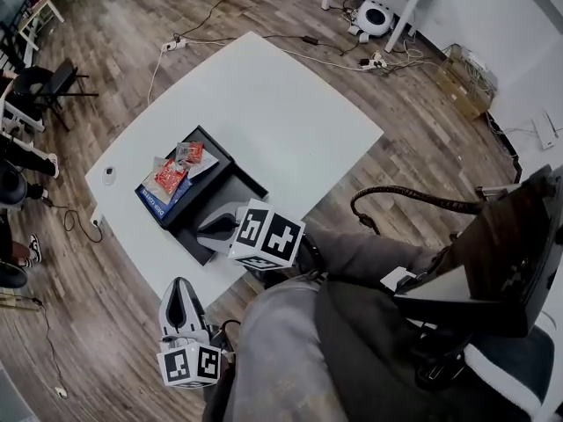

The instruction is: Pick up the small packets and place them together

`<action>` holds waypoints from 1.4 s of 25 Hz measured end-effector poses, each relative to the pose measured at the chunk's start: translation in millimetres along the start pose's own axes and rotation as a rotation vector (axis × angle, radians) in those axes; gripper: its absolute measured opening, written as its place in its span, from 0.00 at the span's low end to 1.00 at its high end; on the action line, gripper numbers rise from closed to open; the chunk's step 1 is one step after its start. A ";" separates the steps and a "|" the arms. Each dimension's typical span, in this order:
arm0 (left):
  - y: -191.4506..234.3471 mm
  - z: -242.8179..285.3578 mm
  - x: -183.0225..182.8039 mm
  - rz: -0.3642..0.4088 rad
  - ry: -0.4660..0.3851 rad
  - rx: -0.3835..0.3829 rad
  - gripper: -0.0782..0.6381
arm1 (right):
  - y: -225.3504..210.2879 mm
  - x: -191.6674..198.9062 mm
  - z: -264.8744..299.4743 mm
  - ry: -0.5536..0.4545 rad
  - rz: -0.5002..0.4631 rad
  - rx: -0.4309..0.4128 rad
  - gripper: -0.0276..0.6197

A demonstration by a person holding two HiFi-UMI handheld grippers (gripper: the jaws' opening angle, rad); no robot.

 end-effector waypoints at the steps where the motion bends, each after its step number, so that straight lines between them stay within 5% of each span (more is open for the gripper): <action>1: -0.2 -2.0 -0.6 0.002 -0.004 -0.009 0.11 | 1.0 -1.7 0.2 -0.006 -0.006 -0.006 0.09; 35: -14.6 21.1 0.0 0.071 -0.017 0.000 0.11 | -35.2 15.6 -26.3 -0.045 0.003 0.037 0.05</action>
Point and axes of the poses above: the fingertips, and each gripper's own axes: z forward along the fingers, y to its left, x out of its underside, the point moved 3 cm from there along -z, backward along the fingers, and after that the axes turned 14 degrees about x, right-handed, at the moved point
